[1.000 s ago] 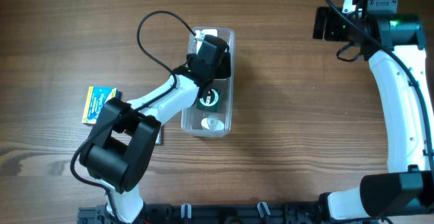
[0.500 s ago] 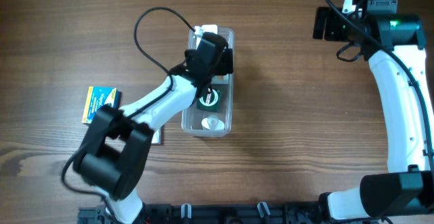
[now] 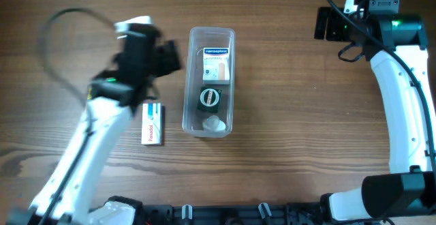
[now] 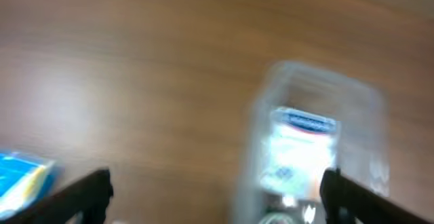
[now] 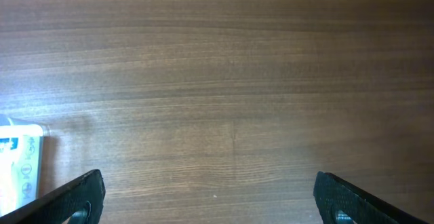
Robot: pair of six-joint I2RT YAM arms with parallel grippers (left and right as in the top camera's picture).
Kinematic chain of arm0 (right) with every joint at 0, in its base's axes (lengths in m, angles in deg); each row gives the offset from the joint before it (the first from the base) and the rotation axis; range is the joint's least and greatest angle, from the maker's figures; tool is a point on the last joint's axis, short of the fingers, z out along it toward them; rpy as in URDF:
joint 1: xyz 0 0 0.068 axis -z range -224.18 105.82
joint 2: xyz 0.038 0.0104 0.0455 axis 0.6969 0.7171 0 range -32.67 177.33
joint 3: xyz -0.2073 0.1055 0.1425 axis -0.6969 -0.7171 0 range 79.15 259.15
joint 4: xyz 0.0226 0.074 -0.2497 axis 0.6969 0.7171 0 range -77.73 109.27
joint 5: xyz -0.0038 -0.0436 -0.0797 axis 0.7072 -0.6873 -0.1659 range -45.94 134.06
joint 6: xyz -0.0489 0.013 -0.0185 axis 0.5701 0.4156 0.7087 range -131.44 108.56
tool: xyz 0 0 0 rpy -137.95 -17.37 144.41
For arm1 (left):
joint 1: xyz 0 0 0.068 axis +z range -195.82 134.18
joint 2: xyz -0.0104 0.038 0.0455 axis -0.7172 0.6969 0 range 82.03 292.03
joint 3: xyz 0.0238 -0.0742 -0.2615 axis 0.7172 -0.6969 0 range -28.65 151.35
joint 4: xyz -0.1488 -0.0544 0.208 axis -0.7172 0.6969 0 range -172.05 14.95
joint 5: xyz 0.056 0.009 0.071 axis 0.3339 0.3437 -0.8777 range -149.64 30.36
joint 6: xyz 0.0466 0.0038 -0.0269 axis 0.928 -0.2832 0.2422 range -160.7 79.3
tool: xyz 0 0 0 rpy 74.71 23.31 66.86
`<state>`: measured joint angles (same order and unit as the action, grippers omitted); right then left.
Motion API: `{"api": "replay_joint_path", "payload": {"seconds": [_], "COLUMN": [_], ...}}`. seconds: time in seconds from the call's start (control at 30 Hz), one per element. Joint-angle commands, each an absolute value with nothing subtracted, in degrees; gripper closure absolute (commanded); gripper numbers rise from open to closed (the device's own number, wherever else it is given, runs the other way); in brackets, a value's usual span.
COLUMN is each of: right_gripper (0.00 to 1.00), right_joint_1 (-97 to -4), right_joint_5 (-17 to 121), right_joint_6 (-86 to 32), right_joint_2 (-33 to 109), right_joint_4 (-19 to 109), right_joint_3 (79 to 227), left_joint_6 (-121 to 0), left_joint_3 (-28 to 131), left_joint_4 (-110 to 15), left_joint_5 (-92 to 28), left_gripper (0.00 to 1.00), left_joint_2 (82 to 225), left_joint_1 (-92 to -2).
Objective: Pack container
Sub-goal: 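Move the left gripper to the blue-yellow VapoDrops box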
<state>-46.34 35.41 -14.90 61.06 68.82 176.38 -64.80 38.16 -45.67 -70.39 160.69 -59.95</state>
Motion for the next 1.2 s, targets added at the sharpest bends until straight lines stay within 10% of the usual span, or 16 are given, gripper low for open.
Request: {"api": "replay_joint_path", "payload": {"seconds": [0.0, 0.43, 0.87, 1.17], "right_gripper": [0.00, 0.00, 0.00, 0.00], "right_joint_1": [-46.36, -46.36, -46.36, -46.36], "right_joint_5": [35.02, 35.02, 35.02, 35.02], "right_joint_6": [-15.95, -15.97, -15.95, -15.95], "right_joint_2": [60.54, 60.54, 60.56, 60.54], "right_joint_4": [68.63, 68.63, 68.63, 68.63], "right_joint_3": [177.03, 177.03, 177.03, 177.03], "left_joint_6": [-73.48, -94.70, -43.12, -34.90], "left_joint_3": [38.51, 31.12, 31.07, 31.07], "left_joint_4": [-38.26, -26.68, -38.46, -44.20], "left_joint_5": [-71.02, -78.38, -70.06, -66.39], "left_gripper": [0.00, 0.00, 0.00, 0.00], "left_joint_2": [155.42, 157.78, 161.04, 175.00], "left_joint_1": [-50.95, -38.32, -34.93, -28.74]}}
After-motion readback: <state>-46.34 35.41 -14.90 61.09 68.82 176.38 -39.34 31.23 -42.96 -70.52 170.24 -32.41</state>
